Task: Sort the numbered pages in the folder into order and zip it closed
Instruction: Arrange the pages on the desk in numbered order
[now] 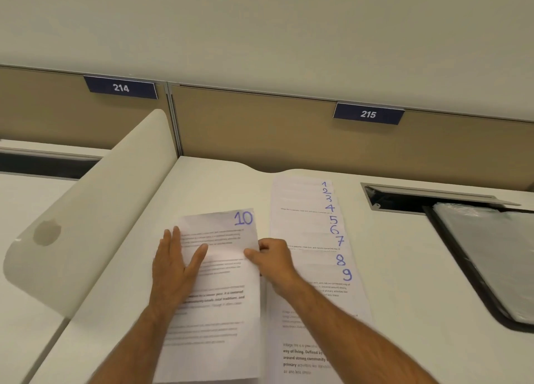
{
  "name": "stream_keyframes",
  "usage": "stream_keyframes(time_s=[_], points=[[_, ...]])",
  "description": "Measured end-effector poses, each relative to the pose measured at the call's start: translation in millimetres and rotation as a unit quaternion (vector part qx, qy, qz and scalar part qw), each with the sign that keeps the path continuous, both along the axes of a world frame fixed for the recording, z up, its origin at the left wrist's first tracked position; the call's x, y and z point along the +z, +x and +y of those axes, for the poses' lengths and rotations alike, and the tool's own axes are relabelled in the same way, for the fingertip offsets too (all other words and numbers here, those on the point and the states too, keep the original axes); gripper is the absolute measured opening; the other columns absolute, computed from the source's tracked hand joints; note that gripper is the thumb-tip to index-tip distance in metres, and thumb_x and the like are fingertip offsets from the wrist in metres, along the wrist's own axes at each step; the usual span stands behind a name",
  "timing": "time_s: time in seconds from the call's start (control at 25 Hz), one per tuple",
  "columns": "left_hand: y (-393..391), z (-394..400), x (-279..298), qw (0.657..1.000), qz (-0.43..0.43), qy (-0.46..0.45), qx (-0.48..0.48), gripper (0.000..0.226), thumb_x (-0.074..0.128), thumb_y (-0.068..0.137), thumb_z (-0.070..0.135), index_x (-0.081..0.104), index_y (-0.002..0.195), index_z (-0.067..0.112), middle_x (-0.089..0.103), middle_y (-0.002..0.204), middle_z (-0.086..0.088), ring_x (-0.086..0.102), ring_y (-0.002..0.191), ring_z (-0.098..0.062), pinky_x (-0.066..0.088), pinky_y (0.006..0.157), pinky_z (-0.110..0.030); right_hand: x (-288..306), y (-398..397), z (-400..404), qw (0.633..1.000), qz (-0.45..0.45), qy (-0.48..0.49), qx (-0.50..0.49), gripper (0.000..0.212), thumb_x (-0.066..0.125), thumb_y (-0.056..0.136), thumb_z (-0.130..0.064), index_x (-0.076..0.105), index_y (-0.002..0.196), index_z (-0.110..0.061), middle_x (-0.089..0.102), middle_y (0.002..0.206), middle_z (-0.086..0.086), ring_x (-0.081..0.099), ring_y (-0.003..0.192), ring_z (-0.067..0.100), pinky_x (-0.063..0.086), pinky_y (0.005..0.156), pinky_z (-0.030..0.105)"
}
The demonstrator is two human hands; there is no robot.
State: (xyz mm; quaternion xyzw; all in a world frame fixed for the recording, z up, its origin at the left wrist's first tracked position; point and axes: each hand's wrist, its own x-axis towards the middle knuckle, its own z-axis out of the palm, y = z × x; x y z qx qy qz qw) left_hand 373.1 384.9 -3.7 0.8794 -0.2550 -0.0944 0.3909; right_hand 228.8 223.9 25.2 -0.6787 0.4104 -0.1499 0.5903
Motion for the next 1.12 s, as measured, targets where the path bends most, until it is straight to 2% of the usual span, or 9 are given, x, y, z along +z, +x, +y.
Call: stream_keyframes(time_s=[0.08, 0.2, 0.36, 0.44, 0.6, 0.72, 0.8, 0.88, 1.12], points=[[-12.3, -13.9, 13.4, 0.992, 0.072, -0.097, 0.022, 0.086, 0.06, 0.092, 0.053, 0.018, 0.159, 0.02, 0.024, 0.163, -0.004, 0.025, 0.148, -0.024, 0.02, 0.121, -0.04, 4.9, -23.3, -22.6, 0.999, -0.016, 0.022, -0.024, 0.017, 0.079, 0.073, -0.022, 0.073, 0.08, -0.008, 0.077, 0.086, 0.01, 0.075, 0.086, 0.032, 0.061, 0.079, 0.054], [-33.6, -36.9, 31.1, 0.966, 0.192, -0.169, 0.029, 0.07, 0.07, 0.091, 0.037, 0.034, 0.151, 0.026, 0.053, 0.131, -0.005, 0.057, 0.111, -0.021, 0.042, 0.097, -0.034, 13.0, -64.1, -51.4, 0.994, -0.043, 0.071, -0.069, 0.007, 0.074, 0.086, -0.005, 0.072, 0.09, 0.0, 0.077, 0.093, 0.014, 0.074, 0.087, 0.031, 0.062, 0.076, 0.046], [-64.8, -57.8, 38.3, 0.939, 0.285, -0.194, -0.013, 0.018, 0.074, 0.09, 0.022, 0.066, 0.104, 0.015, 0.073, 0.085, -0.004, 0.068, 0.072, -0.012, 0.051, 0.067, -0.024, 15.7, -119.2, -70.0, 0.988, -0.044, 0.108, -0.106, 0.005, 0.07, 0.088, 0.002, 0.07, 0.084, 0.0, 0.076, 0.09, 0.014, 0.073, 0.076, 0.025, 0.06, 0.064, 0.035], [-78.8, -61.7, 35.1, 0.933, 0.308, -0.18, -0.048, 0.016, 0.072, 0.091, 0.018, 0.065, 0.083, 0.005, 0.073, 0.075, -0.006, 0.066, 0.066, -0.019, 0.049, 0.053, -0.024, 13.3, -143.1, -73.8, 0.984, -0.036, 0.127, -0.122, 0.001, 0.07, 0.088, 0.002, 0.071, 0.088, 0.003, 0.076, 0.094, 0.017, 0.074, 0.083, 0.032, 0.062, 0.071, 0.042], [-97.3, -62.6, 30.6, 0.936, 0.315, -0.099, -0.12, 0.03, 0.071, 0.088, 0.01, 0.051, 0.066, 0.007, 0.057, 0.063, -0.014, 0.05, 0.053, -0.021, 0.035, 0.043, -0.024, 4.3, -183.6, -76.7, 0.979, -0.011, 0.153, -0.133, 0.013, 0.069, 0.086, 0.004, 0.07, 0.097, 0.011, 0.076, 0.095, 0.022, 0.073, 0.091, 0.041, 0.059, 0.084, 0.055], [-108.7, -62.6, 28.8, 0.934, 0.313, -0.029, -0.171, 0.043, 0.069, 0.087, 0.005, 0.041, 0.056, 0.013, 0.046, 0.053, -0.007, 0.039, 0.044, -0.017, 0.026, 0.041, -0.021, -2.6, -209.2, -73.9, 0.984, 0.025, 0.135, -0.11, 0.006, 0.068, 0.087, 0.002, 0.071, 0.087, 0.007, 0.076, 0.089, 0.019, 0.075, 0.08, 0.035, 0.061, 0.072, 0.042], [-114.2, -61.7, 25.6, 0.934, 0.297, 0.013, -0.198, 0.045, 0.069, 0.086, 0.004, 0.04, 0.054, 0.015, 0.043, 0.052, -0.006, 0.038, 0.044, -0.016, 0.026, 0.042, -0.02, -8.0, -223.1, -73.6, 0.99, 0.071, 0.089, -0.084, 0.018, 0.071, 0.085, -0.003, 0.062, 0.07, 0.001, 0.075, 0.078, 0.012, 0.07, 0.063, 0.024, 0.051, 0.056, 0.028], [-117.8, -60.2, 21.1, 0.934, 0.277, 0.05, -0.222, 0.048, 0.071, 0.085, 0.005, 0.039, 0.05, 0.015, 0.041, 0.049, -0.003, 0.035, 0.043, -0.014, 0.027, 0.042, -0.02, -12.1, -234.0, -74.1, 0.99, 0.116, 0.044, -0.065, 0.027, 0.076, 0.081, -0.009, 0.052, 0.069, -0.006, 0.063, 0.065, 0.008, 0.056, 0.047, 0.017, 0.038, 0.045, 0.022], [-120.8, -61.2, 15.6, 0.933, 0.208, 0.142, -0.257, 0.051, 0.08, 0.077, 0.011, 0.043, 0.042, 0.019, 0.042, 0.045, 0.007, 0.037, 0.044, -0.009, 0.031, 0.048, -0.019, -15.1, -249.8, -74.7, 0.985, 0.168, 0.003, -0.031, 0.036, 0.085, 0.071, -0.016, 0.052, 0.058, -0.015, 0.056, 0.054, 0.0, 0.045, 0.045, 0.014, 0.033, 0.047, 0.023]])
